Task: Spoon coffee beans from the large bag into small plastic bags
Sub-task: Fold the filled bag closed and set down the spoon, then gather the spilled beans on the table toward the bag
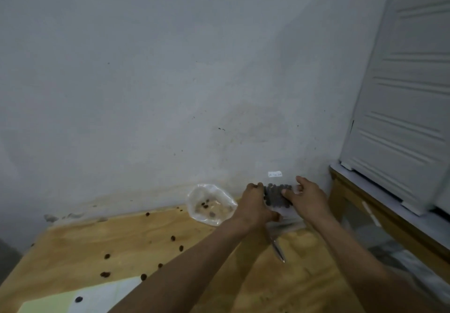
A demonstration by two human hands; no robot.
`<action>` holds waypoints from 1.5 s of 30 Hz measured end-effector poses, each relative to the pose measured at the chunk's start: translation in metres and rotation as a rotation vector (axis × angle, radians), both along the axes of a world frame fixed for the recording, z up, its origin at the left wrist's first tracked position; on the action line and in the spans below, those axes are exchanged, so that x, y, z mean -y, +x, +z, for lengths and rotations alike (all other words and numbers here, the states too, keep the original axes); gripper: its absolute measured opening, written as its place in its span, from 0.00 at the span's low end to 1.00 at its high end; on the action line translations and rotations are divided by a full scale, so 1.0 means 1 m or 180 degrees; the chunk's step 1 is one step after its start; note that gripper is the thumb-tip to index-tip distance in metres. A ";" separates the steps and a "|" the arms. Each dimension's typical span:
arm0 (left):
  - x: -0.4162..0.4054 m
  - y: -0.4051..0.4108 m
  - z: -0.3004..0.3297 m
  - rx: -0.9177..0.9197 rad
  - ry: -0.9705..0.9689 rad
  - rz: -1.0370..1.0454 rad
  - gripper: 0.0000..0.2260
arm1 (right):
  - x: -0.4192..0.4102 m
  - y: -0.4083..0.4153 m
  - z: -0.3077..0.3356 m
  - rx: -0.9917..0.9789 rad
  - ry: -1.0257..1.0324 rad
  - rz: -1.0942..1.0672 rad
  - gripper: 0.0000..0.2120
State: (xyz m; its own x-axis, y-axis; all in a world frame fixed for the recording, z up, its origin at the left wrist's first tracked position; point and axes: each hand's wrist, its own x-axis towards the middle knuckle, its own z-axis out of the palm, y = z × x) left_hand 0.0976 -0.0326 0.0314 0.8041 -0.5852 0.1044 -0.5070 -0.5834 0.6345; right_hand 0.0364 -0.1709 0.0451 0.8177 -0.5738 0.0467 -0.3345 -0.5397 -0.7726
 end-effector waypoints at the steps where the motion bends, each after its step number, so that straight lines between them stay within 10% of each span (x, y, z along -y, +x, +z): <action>1: 0.003 0.002 -0.003 0.0006 0.0054 -0.0008 0.23 | 0.001 0.002 0.000 -0.0039 -0.0072 0.0023 0.28; 11: 0.010 0.019 -0.030 0.0457 0.0748 0.0093 0.14 | 0.008 0.021 -0.024 -0.0563 -0.0184 0.0219 0.20; 18: 0.009 0.021 -0.033 0.0534 0.0878 0.0087 0.27 | 0.011 0.019 -0.029 -0.0474 -0.0272 0.0252 0.23; 27: -0.065 0.015 -0.010 0.1335 -0.0137 0.0501 0.28 | -0.027 0.025 -0.006 0.0503 -0.0807 0.0301 0.18; 35: -0.226 0.033 -0.015 0.1261 0.0407 0.1310 0.23 | -0.140 0.052 0.005 0.1285 -0.1019 0.1174 0.10; 45: -0.380 0.021 -0.061 0.0298 0.1271 0.1656 0.23 | -0.239 0.072 -0.032 -0.0568 -0.1347 0.2405 0.13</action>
State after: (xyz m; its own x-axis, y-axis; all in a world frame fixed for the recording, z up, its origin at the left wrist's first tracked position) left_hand 0.1187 0.3473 -0.0292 0.9904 -0.1313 0.0432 -0.1382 -0.9483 0.2857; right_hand 0.1086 0.0682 0.0129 0.9867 0.1595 -0.0318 0.1307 -0.8942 -0.4282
